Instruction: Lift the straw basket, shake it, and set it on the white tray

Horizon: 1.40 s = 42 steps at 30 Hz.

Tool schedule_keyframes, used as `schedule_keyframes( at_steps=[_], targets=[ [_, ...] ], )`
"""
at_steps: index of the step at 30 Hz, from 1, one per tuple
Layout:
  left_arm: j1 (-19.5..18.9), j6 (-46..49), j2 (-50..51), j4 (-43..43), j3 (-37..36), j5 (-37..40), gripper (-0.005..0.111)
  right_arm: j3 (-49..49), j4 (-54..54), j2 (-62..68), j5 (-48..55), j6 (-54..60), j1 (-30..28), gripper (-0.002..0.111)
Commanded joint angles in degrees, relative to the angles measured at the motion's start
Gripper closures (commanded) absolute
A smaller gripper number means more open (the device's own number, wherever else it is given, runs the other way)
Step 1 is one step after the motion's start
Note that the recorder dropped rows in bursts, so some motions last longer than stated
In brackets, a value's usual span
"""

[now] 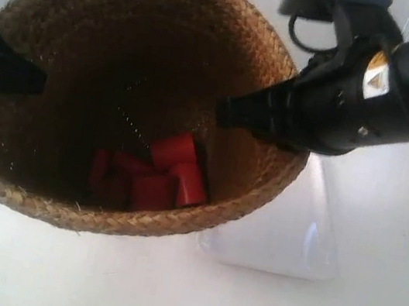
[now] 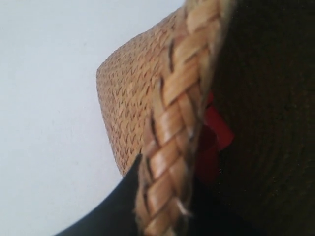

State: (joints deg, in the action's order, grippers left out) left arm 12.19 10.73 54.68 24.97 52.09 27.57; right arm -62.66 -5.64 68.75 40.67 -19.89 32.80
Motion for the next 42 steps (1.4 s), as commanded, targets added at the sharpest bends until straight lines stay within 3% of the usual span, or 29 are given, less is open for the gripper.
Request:
schedule_keyframes(
  at_steps=[1, 3, 5, 12, 24, 26, 29, 31, 33, 34, 35, 37, 39, 42],
  targets=[
    [-0.12, 9.09, -8.27, 7.41, 6.11, -4.02, 0.107, -1.22, -5.66, -8.93, -6.74, 0.35, 2.72, 0.108],
    [-0.42, 10.08, -5.52, 5.27, 0.14, -5.6, 0.107, 5.22, -10.48, -5.01, -10.49, -2.4, 2.24, 0.108],
    [-1.3, 4.04, -2.59, 3.1, -2.14, -3.72, 0.107, 5.87, -10.9, 0.82, -2.91, -6.16, 0.79, 0.108],
    [-1.22, 8.66, -4.03, 5.39, -0.64, -5.51, 0.107, 4.44, -7.36, -0.4, -9.6, -3.33, 3.01, 0.108],
    [-1.22, 8.66, -2.04, 5.41, -6.13, -6.65, 0.107, 5.62, -10.01, 3.7, -8.91, -3.85, 3.01, 0.108],
    [-1.22, 8.84, -2.04, 5.41, -5.25, -7.32, 0.107, 3.92, -9.56, 3.79, -7.32, -3.85, 3.01, 0.108],
    [-1.22, 8.84, -4.82, 6.48, 3.42, 1.19, 0.107, -4.49, -6.54, -0.76, 1.18, 1.87, 4.13, 0.108],
    [-1.22, 11.4, -7.81, 8.46, 9.03, 3.1, 0.107, -7.38, -5.31, -5.26, 0.22, 3.1, 6.0, 0.108],
    [-1.47, 11.31, -7.2, 4.45, 3.45, -2.47, 0.107, -0.81, -7.75, -7.26, -11.84, 2.02, 7.75, 0.108],
    [-1.93, 6.56, -5.27, 2.23, 0.37, -2.96, 0.107, 3.05, -10.8, -5.58, -15.48, 0.11, 7.61, 0.108],
    [-2.66, 1.49, -2.96, 0.12, -1.63, -2.23, 0.107, 5.76, -15.22, -1.86, -12.64, -4.56, 6.22, 0.108],
    [-2.85, 1.76, -1.74, 0.29, -2.09, -1.73, 0.107, 5.31, -15.52, 1.63, -3.72, -9.35, 5.07, 0.108],
    [-2.07, 8.57, -2.72, 5.02, -1.29, -4.1, 0.107, 5.18, -14.53, 1.32, -4.56, -7.96, 5.88, 0.108],
    [-2.35, 9.23, -3.32, 5.16, 0.53, -4.93, 0.107, 5.04, -15.81, -0.9, -8.19, -7.71, 6.0, 0.108]
  ],
)
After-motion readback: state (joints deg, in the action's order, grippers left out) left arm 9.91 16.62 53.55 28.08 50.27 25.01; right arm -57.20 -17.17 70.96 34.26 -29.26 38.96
